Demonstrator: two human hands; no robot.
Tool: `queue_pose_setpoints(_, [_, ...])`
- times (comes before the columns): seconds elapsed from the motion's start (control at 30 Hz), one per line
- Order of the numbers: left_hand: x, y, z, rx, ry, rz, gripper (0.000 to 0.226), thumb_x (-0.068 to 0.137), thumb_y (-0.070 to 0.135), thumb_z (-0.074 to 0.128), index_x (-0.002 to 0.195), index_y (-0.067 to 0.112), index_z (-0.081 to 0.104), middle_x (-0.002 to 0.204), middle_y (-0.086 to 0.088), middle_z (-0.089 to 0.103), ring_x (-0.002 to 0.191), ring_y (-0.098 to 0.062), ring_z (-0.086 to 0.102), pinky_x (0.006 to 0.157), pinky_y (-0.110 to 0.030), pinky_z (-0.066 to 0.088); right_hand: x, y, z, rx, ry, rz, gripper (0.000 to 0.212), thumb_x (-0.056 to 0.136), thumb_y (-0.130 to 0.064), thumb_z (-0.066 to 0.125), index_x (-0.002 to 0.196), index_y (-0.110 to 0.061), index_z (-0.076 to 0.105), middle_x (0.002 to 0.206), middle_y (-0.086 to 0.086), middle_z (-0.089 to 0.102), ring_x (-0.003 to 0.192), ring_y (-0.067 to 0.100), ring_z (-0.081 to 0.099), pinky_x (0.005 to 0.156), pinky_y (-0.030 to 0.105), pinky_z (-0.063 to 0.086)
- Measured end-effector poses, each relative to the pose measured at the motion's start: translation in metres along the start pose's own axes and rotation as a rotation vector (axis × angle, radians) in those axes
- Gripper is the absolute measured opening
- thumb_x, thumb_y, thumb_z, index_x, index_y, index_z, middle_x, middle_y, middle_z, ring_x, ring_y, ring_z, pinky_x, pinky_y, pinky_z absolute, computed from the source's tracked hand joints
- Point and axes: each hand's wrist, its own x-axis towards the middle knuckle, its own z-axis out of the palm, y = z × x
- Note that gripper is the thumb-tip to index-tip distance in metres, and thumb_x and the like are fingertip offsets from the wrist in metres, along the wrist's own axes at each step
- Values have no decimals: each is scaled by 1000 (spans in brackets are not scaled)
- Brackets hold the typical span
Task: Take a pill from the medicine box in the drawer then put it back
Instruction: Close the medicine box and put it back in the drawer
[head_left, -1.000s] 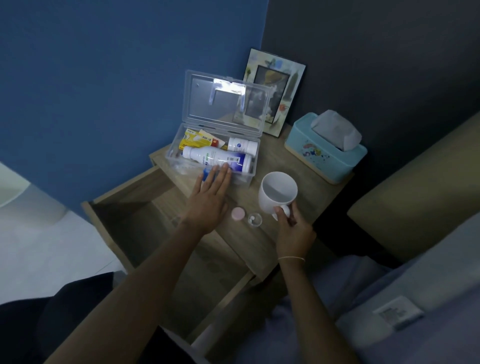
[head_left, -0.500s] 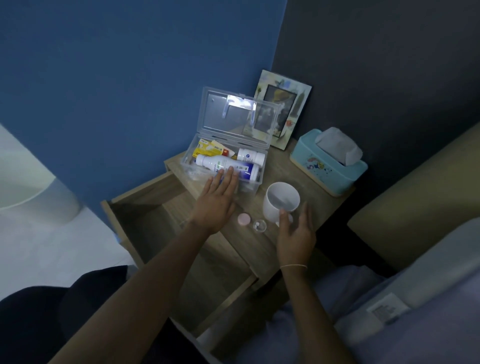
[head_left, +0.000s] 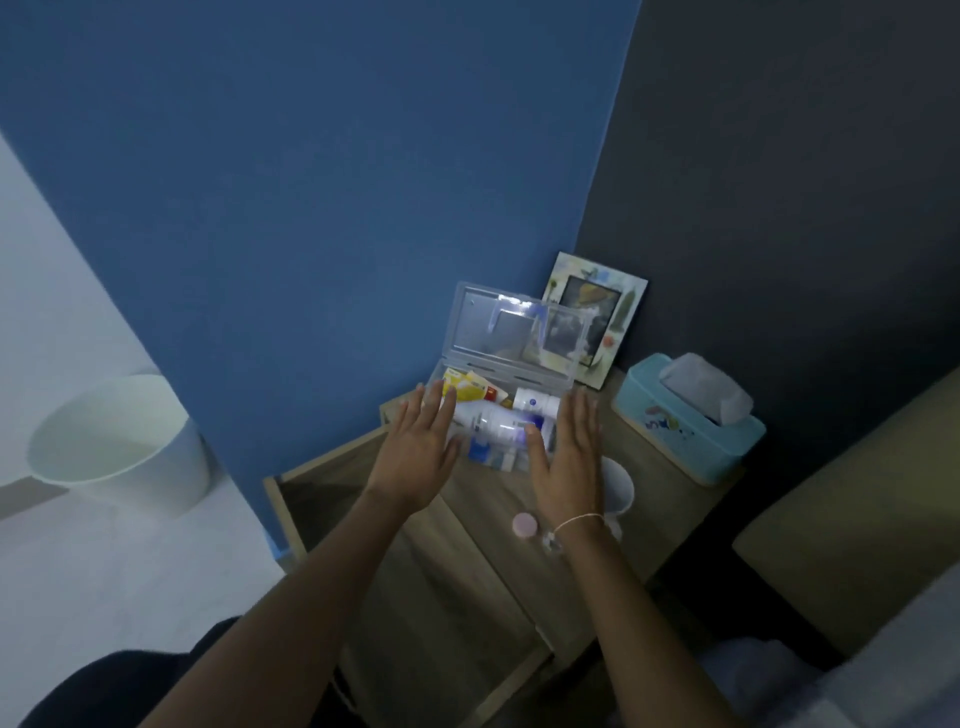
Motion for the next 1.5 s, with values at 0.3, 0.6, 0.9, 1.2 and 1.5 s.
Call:
queue_pose_setpoints(0.3, [107,-34,22,-189,-78,-81,63,101,28,37,151,4,6,161,-15,1,149,-32,1,121,-40,3,103,23,25,-123,-119,75,78,96,-48,39,152,-12,-1,161,8,-8,148,21,-7,118,31,0])
queue_pose_setpoints(0.6, [169,-42,41,-433,-130,-202,76,95,15,45,150,2,-6,161,-16,-5,149,-31,3,121,-37,7,146,45,48,21,-195,234,84,95,-48,43,151,-10,-8,162,9,-4,148,24,7,113,26,10])
queue_pose_setpoints(0.9, [167,-39,27,-902,30,-421,55,98,15,37,151,15,22,154,-10,32,138,-28,35,113,-34,26,156,39,28,545,68,414,46,101,-45,33,132,-16,51,130,5,59,118,22,56,101,35,44])
queue_pose_setpoints(1.2, [132,-50,7,-1264,61,-632,75,92,66,24,136,12,51,142,-9,51,132,-23,47,116,-44,31,125,38,7,576,0,568,31,98,-37,44,105,-12,61,100,2,60,107,29,58,93,36,47])
queue_pose_setpoints(1.5, [79,-54,28,-851,36,-390,47,96,49,41,129,19,56,131,-5,60,126,-24,51,107,-35,37,94,30,0,277,-194,299,25,85,-33,68,96,-10,69,85,-1,67,79,13,61,62,15,45])
